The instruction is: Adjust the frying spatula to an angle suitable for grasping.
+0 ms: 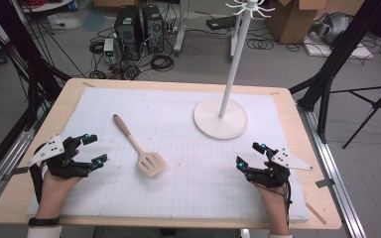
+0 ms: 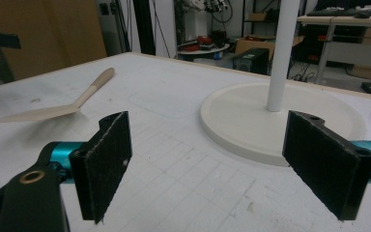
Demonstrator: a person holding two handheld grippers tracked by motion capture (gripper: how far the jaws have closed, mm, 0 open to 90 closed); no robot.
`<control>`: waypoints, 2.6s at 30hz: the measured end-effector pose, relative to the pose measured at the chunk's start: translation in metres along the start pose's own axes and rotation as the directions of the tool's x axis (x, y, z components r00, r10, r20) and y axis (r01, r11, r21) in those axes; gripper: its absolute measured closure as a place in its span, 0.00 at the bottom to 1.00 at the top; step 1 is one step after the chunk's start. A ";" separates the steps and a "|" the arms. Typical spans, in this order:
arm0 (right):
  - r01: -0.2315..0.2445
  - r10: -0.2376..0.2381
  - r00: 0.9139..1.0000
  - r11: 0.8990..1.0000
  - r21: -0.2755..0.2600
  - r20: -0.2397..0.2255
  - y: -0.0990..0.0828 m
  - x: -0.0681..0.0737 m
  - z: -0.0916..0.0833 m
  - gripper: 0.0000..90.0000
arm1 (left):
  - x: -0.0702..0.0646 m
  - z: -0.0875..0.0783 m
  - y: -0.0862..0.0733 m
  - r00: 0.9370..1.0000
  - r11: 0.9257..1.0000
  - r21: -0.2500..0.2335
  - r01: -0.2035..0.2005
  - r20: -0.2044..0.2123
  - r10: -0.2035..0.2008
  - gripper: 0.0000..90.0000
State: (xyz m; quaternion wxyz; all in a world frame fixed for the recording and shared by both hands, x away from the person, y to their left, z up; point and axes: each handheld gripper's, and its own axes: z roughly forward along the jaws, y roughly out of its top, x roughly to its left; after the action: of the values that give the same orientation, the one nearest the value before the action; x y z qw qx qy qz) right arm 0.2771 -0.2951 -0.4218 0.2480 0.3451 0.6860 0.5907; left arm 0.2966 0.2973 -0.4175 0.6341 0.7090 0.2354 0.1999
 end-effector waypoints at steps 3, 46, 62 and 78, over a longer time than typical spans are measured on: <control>0.000 0.000 1.000 1.000 0.000 -0.001 0.000 0.000 0.000 0.18 | -0.001 0.001 0.000 1.000 1.000 0.008 -0.013 0.007 0.013 0.25; 0.033 -0.027 0.980 0.999 0.028 -0.199 0.052 0.063 0.084 0.18 | -0.001 0.003 0.002 1.000 1.000 0.009 -0.005 0.017 0.004 0.24; 0.088 -0.065 0.961 0.993 0.077 -0.270 0.084 0.112 0.152 0.19 | 0.002 -0.001 0.002 1.000 1.000 -0.003 -0.002 0.018 0.002 0.23; 0.113 -0.059 0.951 0.980 0.162 -0.304 0.094 0.142 0.203 0.19 | 0.006 -0.002 0.000 1.000 1.000 -0.011 0.012 0.022 -0.011 0.23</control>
State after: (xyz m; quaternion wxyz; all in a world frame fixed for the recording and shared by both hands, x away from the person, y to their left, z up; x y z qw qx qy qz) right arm 0.3553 -0.0501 -0.3564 0.1357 0.2426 0.7798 0.5610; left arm 0.2999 0.3024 -0.4174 0.6418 0.7060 0.2314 0.1900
